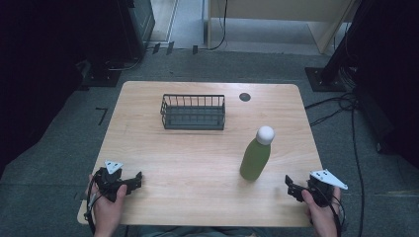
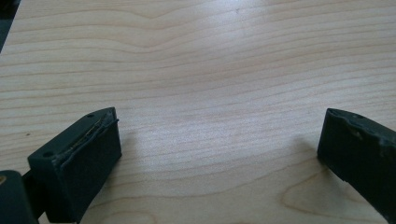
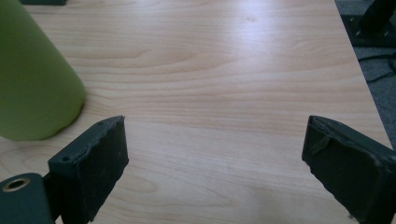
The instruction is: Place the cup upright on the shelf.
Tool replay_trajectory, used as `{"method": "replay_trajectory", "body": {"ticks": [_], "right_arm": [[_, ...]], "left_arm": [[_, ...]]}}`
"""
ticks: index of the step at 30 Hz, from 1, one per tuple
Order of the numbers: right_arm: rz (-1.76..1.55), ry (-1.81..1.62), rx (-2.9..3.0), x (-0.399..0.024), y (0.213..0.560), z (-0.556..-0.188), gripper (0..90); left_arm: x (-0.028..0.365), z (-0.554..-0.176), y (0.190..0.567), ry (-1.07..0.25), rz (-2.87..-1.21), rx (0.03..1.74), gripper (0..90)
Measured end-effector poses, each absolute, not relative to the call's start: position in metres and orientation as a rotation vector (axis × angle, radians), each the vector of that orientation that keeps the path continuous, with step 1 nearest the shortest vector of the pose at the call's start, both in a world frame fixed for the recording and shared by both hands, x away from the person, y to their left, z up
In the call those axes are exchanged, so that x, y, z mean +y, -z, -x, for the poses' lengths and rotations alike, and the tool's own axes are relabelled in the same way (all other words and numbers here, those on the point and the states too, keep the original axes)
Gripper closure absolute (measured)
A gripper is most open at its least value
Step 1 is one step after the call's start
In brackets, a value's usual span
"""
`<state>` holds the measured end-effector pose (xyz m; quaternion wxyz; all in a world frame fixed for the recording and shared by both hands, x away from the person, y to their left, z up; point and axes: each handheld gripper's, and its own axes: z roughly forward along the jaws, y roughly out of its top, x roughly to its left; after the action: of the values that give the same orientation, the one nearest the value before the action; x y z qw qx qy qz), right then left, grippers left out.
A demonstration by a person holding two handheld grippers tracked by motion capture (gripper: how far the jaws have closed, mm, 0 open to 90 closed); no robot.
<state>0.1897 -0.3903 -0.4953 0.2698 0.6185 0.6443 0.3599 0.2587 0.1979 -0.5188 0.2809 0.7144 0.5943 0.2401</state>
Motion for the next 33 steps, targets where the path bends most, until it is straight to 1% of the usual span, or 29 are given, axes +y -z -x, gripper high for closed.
{"method": "replay_trajectory", "body": {"ticks": [15,33], "right_arm": [[-1.536,-1.085,1.803,-0.354,0.466,-0.188,7.0],[-1.441,-1.164,1.862,-0.323,0.450,-0.191,7.3]], "left_arm": [[0.198,-0.259,0.519,-0.643,-1.914,1.593,0.0],[0.198,-0.259,0.519,-0.643,-1.914,1.593,0.0]]}}
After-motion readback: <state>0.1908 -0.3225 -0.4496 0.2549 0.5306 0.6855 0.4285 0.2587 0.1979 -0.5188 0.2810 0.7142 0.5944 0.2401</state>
